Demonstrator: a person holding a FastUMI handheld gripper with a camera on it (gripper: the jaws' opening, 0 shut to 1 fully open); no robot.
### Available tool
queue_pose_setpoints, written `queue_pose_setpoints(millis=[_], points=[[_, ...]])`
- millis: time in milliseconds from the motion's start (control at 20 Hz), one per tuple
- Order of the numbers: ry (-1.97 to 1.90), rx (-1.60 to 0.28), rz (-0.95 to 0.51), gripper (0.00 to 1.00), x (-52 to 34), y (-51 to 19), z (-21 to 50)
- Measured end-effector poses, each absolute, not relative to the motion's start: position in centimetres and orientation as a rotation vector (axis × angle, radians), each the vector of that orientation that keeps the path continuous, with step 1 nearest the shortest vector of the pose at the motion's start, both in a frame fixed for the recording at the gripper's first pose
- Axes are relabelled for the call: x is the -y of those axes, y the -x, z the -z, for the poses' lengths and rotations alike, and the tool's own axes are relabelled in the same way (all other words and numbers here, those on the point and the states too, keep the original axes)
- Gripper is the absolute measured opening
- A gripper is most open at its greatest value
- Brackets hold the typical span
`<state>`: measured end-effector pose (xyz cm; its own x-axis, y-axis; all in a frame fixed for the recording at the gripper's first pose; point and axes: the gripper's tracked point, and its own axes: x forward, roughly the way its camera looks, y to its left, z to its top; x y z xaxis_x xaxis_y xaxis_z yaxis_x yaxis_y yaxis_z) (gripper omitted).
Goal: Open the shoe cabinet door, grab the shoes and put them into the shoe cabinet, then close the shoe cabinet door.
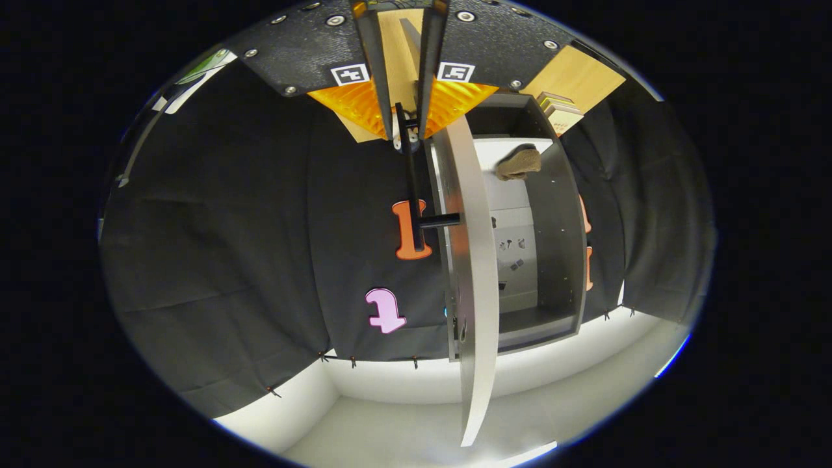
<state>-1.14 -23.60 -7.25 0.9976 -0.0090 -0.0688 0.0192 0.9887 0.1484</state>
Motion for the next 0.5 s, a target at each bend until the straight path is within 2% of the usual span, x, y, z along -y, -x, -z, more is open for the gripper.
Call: queue_pose_setpoints(millis=[350, 500], points=[[-0.107, -0.05, 0.087, 0.24, 21.8, 4.7, 5.2], [-0.109, -0.044, 0.046, 0.25, 18.0, 6.1, 4.3]])
